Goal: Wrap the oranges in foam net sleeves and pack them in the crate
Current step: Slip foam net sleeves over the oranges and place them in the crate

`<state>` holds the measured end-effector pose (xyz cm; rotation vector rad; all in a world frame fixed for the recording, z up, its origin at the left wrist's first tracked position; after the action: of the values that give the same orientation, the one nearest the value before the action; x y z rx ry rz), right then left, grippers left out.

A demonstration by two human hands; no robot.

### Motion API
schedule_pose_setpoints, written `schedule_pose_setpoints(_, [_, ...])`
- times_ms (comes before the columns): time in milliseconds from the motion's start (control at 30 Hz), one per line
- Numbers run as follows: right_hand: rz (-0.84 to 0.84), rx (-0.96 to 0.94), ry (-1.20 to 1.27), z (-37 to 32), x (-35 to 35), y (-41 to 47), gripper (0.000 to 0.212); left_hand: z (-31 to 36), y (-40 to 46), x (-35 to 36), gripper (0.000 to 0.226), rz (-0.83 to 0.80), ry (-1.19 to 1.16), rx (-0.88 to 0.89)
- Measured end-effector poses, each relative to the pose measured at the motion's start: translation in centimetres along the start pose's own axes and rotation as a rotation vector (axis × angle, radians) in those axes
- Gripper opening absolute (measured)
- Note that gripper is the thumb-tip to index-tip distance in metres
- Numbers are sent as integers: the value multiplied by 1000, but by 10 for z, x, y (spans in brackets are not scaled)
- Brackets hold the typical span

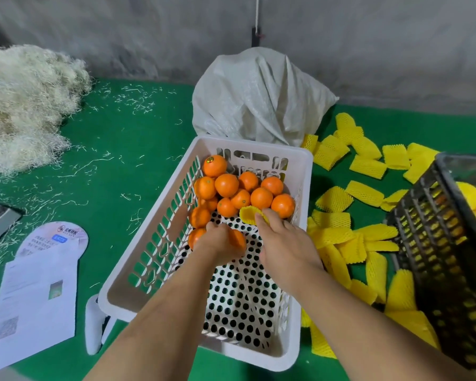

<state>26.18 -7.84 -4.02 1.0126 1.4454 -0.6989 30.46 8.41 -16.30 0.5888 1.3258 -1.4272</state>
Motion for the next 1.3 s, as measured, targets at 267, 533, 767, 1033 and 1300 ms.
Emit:
schedule_pose_setpoints(267, [361,246,629,16,-38,-34,25,51,-131,-21,56,-264,-1592,-108])
schedule_pose_setpoints(533, [509,814,1156,53,-33,-126,28,109,-203,3,114,-390,-1636,218])
schedule_pose_setpoints(767, [536,837,1075,64,-42,-168,18,121,-213,2,109,-254,-1419,374])
schedule_pose_setpoints(1033, [328,894,1177,63,-14,-162,26,131,-223,13,90,-412,-1581,264])
schedule_pose_setpoints(1300, [95,1094,1475,58,10,-141,21,123,-216,18,35,-335,-1673,-2])
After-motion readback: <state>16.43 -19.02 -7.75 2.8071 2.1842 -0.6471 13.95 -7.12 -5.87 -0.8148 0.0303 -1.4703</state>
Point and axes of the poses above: each hand's wrist, its own y-axis towards the middle knuckle, its own x-axis out of the palm, z = x × y, the point moved 9 cm from there along y, towards the middle knuckle, and after that the axes turned 5 degrees about z, right-handed, at the moved point
